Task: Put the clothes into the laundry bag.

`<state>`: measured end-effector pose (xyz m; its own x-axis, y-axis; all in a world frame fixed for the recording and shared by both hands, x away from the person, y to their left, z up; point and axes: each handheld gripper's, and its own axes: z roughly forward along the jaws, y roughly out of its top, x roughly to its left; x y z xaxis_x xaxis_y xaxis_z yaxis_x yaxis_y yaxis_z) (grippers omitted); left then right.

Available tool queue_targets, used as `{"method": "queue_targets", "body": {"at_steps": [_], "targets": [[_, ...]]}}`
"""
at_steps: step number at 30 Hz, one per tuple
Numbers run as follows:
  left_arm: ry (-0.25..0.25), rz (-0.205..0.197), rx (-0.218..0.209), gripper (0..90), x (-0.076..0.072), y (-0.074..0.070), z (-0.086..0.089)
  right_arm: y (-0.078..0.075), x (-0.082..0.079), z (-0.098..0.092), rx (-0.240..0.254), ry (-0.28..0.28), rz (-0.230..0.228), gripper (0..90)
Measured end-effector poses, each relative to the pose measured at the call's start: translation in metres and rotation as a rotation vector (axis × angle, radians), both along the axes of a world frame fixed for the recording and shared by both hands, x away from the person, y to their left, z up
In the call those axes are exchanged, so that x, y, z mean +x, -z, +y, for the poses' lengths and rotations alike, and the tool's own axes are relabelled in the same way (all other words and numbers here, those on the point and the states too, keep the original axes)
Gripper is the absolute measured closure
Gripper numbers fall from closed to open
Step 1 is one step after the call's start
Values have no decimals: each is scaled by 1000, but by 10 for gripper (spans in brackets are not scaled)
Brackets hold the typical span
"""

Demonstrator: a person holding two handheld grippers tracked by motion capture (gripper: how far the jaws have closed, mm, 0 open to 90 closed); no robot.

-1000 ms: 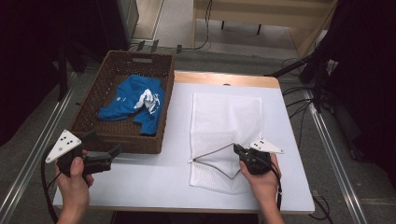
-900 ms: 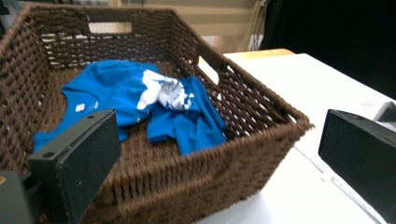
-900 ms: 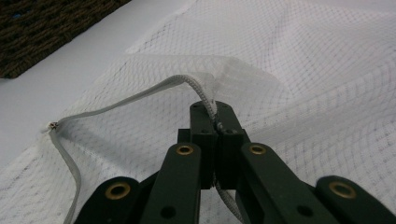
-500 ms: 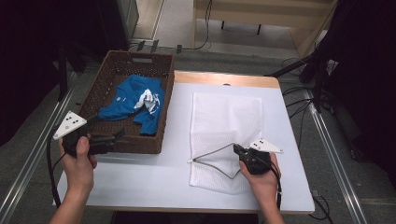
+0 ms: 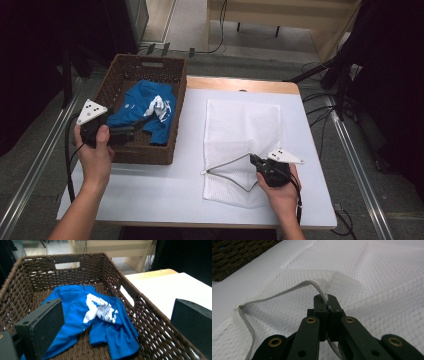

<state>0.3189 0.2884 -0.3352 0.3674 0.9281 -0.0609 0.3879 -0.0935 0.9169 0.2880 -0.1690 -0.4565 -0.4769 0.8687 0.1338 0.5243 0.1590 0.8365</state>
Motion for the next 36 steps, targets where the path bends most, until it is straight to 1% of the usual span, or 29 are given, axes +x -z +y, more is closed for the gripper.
{"method": "queue_targets", "body": {"at_steps": [3, 8, 11, 17, 20, 24, 26, 28, 30, 31, 32, 33, 35, 36], "targets": [[-6, 2, -5, 0, 10, -3, -1, 0, 0, 0, 3, -1, -1, 896], [-24, 17, -17, 0, 30, -6, -1, 0, 1, 0, -3, -3, 0, 896], [-34, 30, -10, 0, 42, -5, -1, 0, 1, -1, -1, -3, 1, 896], [-59, 37, 5, 0, 63, -4, -1, 1, 1, -2, 4, -5, 3, 897], [-78, 58, 15, 0, 74, -1, -1, 1, 1, -2, 5, -7, 2, 896], [-93, 118, 14, 0, 91, 6, -2, 1, 1, -2, 4, -7, -1, 896], [-95, 157, -9, 0, 99, 11, -1, 1, 1, -2, 5, -8, -1, 896], [-96, 189, -16, 0, 107, 15, 0, 1, 1, -2, 5, -9, -1, 896], [-94, 236, -38, 0, 114, 19, 1, 1, 1, -2, 8, -8, 3, 896], [-97, 263, -40, 0, 118, 21, 1, 1, 1, -2, 6, -9, 3, 896], [-100, 287, -34, 1, 121, 24, 0, 2, 1, -2, 5, -9, 4, 896], [-111, 306, -26, 21, 124, 26, 0, 2, 1, -2, 7, -9, 4, 896], [-145, 347, -16, 73, 131, 31, -1, 2, 2, -2, 7, -10, 4, 896], [-148, 376, -6, 81, 135, 34, -2, 2, 2, -2, 6, -10, 4, 896]]}}
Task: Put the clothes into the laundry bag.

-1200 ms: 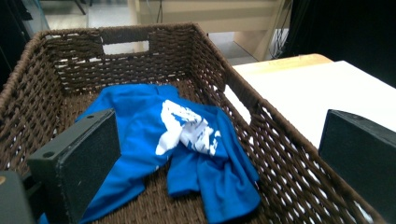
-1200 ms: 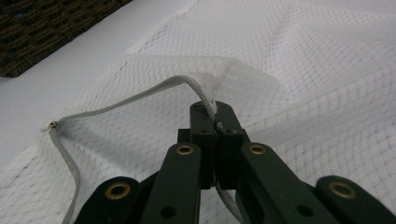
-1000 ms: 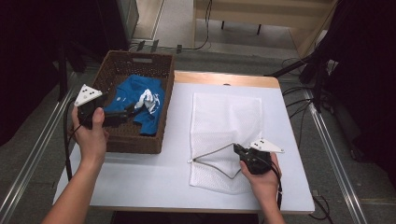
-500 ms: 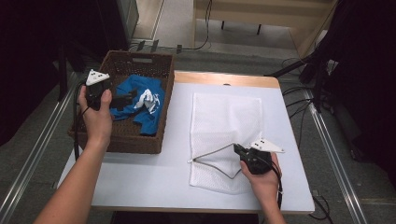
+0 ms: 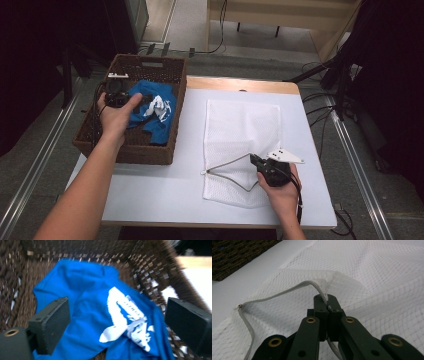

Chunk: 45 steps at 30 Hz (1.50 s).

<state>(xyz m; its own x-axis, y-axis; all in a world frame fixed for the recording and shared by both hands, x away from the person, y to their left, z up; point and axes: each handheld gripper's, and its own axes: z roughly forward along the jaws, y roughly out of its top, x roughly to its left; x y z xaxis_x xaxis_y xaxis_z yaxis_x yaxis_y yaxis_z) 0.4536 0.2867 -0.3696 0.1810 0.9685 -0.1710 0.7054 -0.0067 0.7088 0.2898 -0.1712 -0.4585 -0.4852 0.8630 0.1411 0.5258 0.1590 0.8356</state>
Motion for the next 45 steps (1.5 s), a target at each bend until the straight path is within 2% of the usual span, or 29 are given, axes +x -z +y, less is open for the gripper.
{"method": "queue_targets", "body": {"at_steps": [2, 4, 7, 9, 13, 15, 17, 20, 21, 23, 24, 25, 27, 29, 31, 34, 35, 38, 40, 43, 45], "targets": [[-15, 60, 20, 146, 7, 8, -3, 0, 0, 0, 0, 0, 0, 896], [13, 127, 41, 151, 13, 17, -5, 0, 0, 0, -1, -2, 0, 896], [35, 204, 94, 179, 18, 26, -6, 0, 0, 0, 1, -1, -1, 896], [21, 249, 121, 191, 21, 31, -3, 1, 0, -1, 2, -3, 0, 895], [-10, 326, 207, 207, 26, 39, 5, 1, 0, 0, -2, -3, 4, 895], [-14, 375, 224, 213, 27, 46, 5, 1, 0, 1, -4, -3, 2, 895], [-24, 410, 217, 219, 29, 50, 5, 2, 1, 1, -5, -4, 1, 895], [-31, 440, 197, 297, 32, 51, 7, 2, 1, 0, -3, -7, 1, 895], [-30, 442, 204, 339, 31, 51, 8, 2, 0, 0, -3, -10, -1, 895], [-34, 439, 249, 488, 31, 49, 7, 2, 0, 0, -4, -11, -3, 894], [-39, 436, 247, 572, 31, 48, 7, 2, 0, 0, -1, -9, -1, 894], [-34, 437, 220, 664, 31, 46, 8, 2, 0, 0, 0, -9, 0, 895], [-19, 435, 147, 775, 31, 43, 10, 2, 0, 0, -3, -9, 0, 894], [4, 411, 64, 835, 30, 39, 11, 2, 0, 0, -1, -10, -1, 895], [54, 370, 2, 847, 29, 33, 8, 2, -1, 0, 3, -11, -2, 894], [172, 345, -86, 848, 27, 26, -1, 2, 0, -1, 2, -11, -3, 894], [210, 349, -106, 848, 27, 25, -5, 3, 0, -1, 1, -11, 0, 894], [286, 383, -89, 828, 25, 29, -15, 4, 0, 2, -5, -10, 3, 894], [311, 413, -72, 713, 24, 34, -19, 4, 0, 3, -8, -11, 4, 894], [344, 473, -70, 368, 23, 41, -24, 4, 0, 3, -11, -13, 5, 894], [368, 475, -5, 275, 20, 41, -30, 5, 0, 3, -9, -12, 7, 894]]}}
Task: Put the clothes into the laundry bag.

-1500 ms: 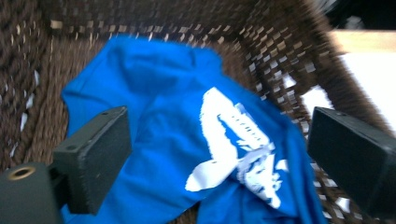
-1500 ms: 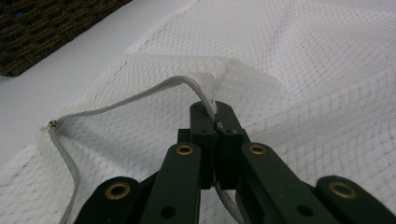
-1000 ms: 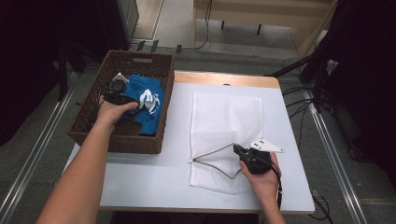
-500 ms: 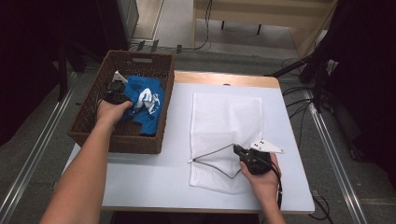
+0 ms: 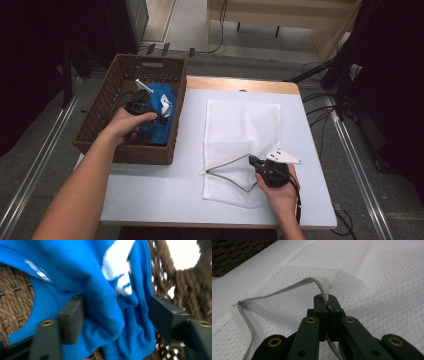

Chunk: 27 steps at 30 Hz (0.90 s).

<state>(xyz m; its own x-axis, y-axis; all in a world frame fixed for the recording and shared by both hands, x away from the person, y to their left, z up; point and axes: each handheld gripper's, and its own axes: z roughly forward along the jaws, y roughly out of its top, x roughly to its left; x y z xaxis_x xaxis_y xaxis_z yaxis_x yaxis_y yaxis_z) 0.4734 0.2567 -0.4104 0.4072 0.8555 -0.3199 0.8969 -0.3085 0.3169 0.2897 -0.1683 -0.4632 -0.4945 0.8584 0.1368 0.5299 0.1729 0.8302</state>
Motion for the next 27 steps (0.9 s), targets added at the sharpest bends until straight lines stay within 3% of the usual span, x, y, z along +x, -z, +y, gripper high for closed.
{"method": "queue_targets", "body": {"at_steps": [2, 5, 7, 9, 12, 15, 18, 19, 23, 25, 27], "targets": [[14, -1, 46, 196, -1, 2, -5, 0, 0, 0, -2, -2, -1, 894], [48, 5, 133, 145, -2, 9, -13, 0, 0, 1, -4, 0, 0, 893], [84, -2, 199, 134, -2, 12, -19, 0, 0, 0, -3, 0, 1, 893], [100, -10, 240, 129, -2, 13, -24, 0, 0, 0, -1, -1, -2, 892], [118, -46, 317, 202, -4, 14, -29, 0, 0, 0, -1, 0, -1, 892], [92, -58, 323, 421, -3, 10, -23, 0, 0, -1, -2, -1, -3, 892], [11, -46, 300, 720, 0, 4, -13, 0, 0, -2, -2, -1, -4, 892], [-20, -45, 308, 753, 1, 2, -9, 0, 0, -2, 0, 3, -3, 892], [-129, -75, 416, 786, 2, -3, 7, 0, 0, -3, 2, 5, 0, 892], [-132, -32, 395, 779, 2, -2, 16, 0, 0, -3, 1, 3, 1, 892], [-110, -32, 374, 745, 1, -2, 19, 1, 1, -3, 1, 2, 0, 892]]}}
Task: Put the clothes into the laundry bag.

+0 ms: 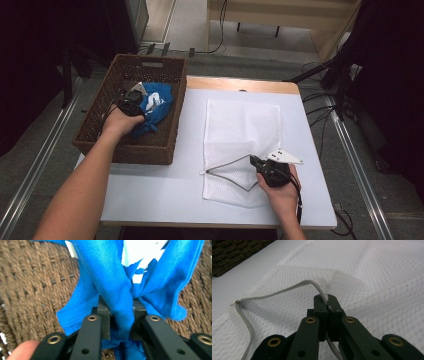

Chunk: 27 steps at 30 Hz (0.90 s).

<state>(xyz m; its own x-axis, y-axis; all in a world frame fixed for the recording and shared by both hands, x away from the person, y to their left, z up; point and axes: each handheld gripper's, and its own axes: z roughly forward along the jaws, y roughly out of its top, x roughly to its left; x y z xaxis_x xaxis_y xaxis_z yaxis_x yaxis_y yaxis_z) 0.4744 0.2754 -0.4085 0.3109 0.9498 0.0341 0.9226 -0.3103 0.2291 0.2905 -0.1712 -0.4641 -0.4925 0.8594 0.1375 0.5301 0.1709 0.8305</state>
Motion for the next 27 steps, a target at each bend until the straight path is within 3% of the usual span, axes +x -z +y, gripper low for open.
{"method": "queue_targets", "body": {"at_steps": [3, 5, 7, 8, 10, 18, 20, 22, 24, 27], "targets": [[20, -22, -19, 511, -1, -2, -1, 1, 1, 1, -5, 0, 4, 892], [16, -34, -70, 356, -1, -4, -1, 1, 1, 1, -5, 1, 4, 892], [-5, -42, -153, 198, 1, -8, -2, 0, 0, 1, -2, 2, 2, 892], [-15, -45, -188, 158, 1, -9, -2, 0, 0, 1, -2, 2, 2, 892], [-13, -61, -193, 124, 2, -12, -6, -1, 0, 0, -2, -1, 0, 891], [40, -64, -70, 49, 4, -1, -24, -1, 0, -1, 3, 2, 2, 890], [33, -48, -10, 48, 6, 7, -26, -1, 0, -1, 3, 2, 1, 890], [18, -4, 44, 48, 8, 15, -26, 0, 0, -1, 2, 1, 2, 889], [-3, 45, 55, 48, 10, 22, -24, 0, 0, -1, 1, 0, 2, 889], [-19, 33, 44, 35, 12, 22, -21, 0, 0, -1, 3, 2, 3, 889]]}}
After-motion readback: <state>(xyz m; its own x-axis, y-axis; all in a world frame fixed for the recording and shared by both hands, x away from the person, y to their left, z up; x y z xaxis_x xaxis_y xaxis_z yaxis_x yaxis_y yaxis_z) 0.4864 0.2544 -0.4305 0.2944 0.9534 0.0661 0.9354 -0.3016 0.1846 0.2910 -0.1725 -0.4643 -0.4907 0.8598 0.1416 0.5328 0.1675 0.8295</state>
